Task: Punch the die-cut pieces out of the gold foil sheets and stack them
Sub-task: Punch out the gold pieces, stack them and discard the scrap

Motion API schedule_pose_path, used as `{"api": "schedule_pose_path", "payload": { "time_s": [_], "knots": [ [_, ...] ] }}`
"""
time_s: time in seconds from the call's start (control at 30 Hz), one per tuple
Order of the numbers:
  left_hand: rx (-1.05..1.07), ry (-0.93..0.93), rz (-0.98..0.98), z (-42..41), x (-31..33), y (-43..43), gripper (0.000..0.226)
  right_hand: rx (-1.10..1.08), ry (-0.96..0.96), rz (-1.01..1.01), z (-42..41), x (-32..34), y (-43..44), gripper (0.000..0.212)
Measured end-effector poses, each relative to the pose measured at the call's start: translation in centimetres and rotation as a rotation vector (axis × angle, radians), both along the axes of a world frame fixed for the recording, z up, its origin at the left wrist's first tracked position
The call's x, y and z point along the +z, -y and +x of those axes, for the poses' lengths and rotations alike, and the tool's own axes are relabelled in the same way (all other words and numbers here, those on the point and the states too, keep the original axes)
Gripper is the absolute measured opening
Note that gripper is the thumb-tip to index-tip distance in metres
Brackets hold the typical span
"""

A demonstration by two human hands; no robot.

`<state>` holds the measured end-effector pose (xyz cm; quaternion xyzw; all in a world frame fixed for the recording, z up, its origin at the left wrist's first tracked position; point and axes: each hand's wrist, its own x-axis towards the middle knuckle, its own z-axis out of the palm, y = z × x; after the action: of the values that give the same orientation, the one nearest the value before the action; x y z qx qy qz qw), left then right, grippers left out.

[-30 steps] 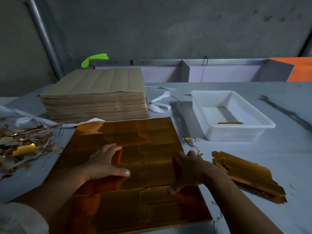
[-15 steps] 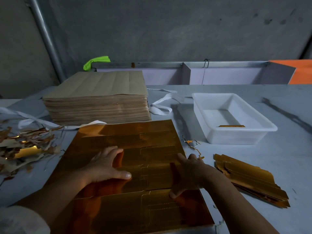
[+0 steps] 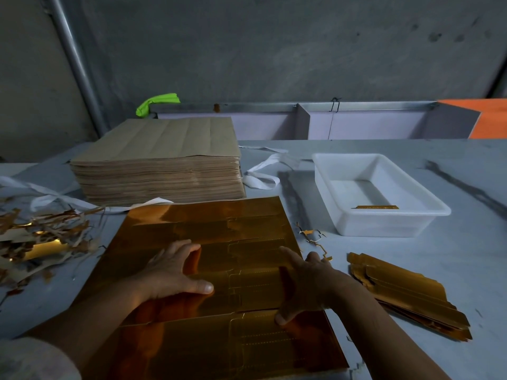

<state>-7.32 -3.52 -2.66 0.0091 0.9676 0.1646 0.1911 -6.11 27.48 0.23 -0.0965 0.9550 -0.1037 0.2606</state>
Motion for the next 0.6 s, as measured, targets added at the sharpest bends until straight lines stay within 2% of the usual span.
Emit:
{"api": "schedule_pose_path", "payload": {
  "time_s": [0.6],
  "knots": [
    [0.003,0.007,0.013,-0.37,-0.38,0.34,0.125,0.013,0.012,0.007,0.04,0.37,0.05,0.126]
  ]
}}
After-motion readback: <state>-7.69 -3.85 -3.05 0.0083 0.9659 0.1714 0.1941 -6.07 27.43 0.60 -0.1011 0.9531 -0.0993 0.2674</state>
